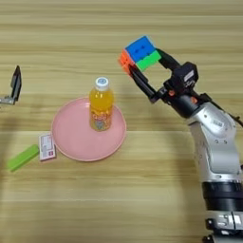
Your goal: Move the objects on the table
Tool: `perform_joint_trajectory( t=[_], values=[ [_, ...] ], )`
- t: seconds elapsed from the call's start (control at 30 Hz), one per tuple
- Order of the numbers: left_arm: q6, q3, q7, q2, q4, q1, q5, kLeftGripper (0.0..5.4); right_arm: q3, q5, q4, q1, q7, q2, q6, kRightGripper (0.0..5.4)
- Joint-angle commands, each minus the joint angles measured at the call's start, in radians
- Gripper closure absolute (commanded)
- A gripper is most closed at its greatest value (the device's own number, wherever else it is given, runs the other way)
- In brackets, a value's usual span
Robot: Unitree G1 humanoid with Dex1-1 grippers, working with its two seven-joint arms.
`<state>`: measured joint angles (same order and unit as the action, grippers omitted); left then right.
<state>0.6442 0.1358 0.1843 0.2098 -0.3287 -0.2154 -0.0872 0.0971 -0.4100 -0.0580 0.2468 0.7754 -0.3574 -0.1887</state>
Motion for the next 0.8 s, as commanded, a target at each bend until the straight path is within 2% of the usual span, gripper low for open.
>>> perform_joint_trajectory(
  t=[0.03, 0.2, 0.37, 0.53, 0.63, 0.7, 0.8],
  values=[
    [-0.024, -0.012, 0.022, 0.003, 0.040, 0.010, -0.013, 0.00, -0.022, -0.031, -0.041, -0.030, 0.064, -0.022, 0.000, 2.06],
    [-0.048, -0.037, 0.091, 0.010, 0.089, 0.035, -0.054, 0.00, -0.033, -0.049, -0.055, -0.062, 0.146, -0.051, 0.005, 2.06],
    [-0.080, -0.071, 0.187, 0.026, 0.168, 0.075, -0.110, 0.00, -0.031, -0.065, -0.049, -0.061, 0.200, -0.082, 0.023, 2.06],
    [-0.157, -0.128, 0.350, 0.059, 0.274, 0.134, -0.235, 0.00, -0.047, -0.068, -0.043, -0.056, 0.261, -0.110, 0.038, 2.06],
    [-0.207, -0.158, 0.447, 0.092, 0.315, 0.165, -0.288, 0.00, -0.060, -0.068, -0.043, -0.055, 0.299, -0.126, 0.047, 2.06],
    [-0.258, -0.185, 0.532, 0.118, 0.372, 0.190, -0.349, 0.00, -0.077, -0.062, -0.049, -0.059, 0.332, -0.141, 0.052, 2.06],
    [-0.319, -0.212, 0.621, 0.137, 0.421, 0.195, -0.414, 0.00, -0.100, -0.058, -0.058, -0.062, 0.375, -0.161, 0.065, 2.06]
  ],
)
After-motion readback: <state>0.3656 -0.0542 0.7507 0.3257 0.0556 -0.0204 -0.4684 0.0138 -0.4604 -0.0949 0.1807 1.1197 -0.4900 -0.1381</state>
